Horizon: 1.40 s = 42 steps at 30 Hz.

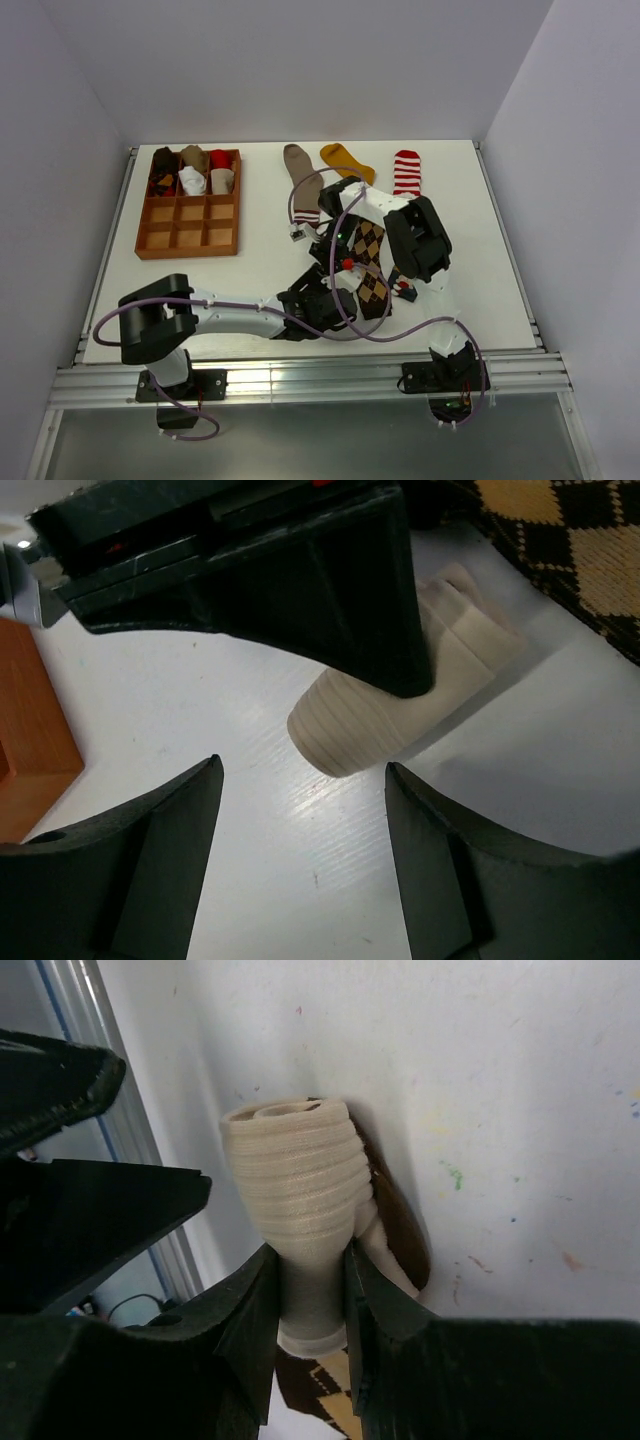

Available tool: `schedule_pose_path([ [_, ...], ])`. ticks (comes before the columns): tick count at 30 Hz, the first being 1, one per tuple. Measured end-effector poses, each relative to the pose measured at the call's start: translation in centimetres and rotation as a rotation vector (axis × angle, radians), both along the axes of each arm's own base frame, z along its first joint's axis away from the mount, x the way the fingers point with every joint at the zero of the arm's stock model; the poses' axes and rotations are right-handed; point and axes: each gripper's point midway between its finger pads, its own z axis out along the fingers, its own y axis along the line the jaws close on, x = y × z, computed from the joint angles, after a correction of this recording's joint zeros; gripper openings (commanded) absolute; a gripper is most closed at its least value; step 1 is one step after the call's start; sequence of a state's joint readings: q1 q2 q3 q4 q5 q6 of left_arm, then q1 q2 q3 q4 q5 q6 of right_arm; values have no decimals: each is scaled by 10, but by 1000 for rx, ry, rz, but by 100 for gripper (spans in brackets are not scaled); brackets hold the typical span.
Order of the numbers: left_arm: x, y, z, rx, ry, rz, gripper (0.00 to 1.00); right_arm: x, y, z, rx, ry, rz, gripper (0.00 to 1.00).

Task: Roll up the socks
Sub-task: Roll the sock at the center of the board.

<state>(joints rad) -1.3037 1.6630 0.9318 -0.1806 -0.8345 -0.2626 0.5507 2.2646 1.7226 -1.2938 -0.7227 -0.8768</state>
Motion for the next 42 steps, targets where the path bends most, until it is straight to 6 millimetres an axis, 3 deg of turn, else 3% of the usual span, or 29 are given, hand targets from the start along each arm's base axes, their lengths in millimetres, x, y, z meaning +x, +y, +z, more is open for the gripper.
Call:
schedule_pose_path([
  [10, -3, -18, -16, 143, 4, -191, 74, -13, -12, 0, -58, 101, -1, 27],
  [18, -10, -38, -21, 160, 43, -322, 73, -15, -15, -1, -78, 135, 2, 27],
  [21, -12, -46, -31, 175, 58, -359, 72, -15, -14, -1, -82, 146, 2, 27],
  [23, -12, -46, -38, 198, 62, -370, 72, -16, -14, -1, -81, 148, 5, 27],
  [34, 3, -52, -38, 178, 33, -367, 69, -22, -21, -3, -78, 180, 32, 27],
  [42, 0, -61, -42, 175, 111, -409, 67, -26, -30, -4, -77, 201, 38, 27],
])
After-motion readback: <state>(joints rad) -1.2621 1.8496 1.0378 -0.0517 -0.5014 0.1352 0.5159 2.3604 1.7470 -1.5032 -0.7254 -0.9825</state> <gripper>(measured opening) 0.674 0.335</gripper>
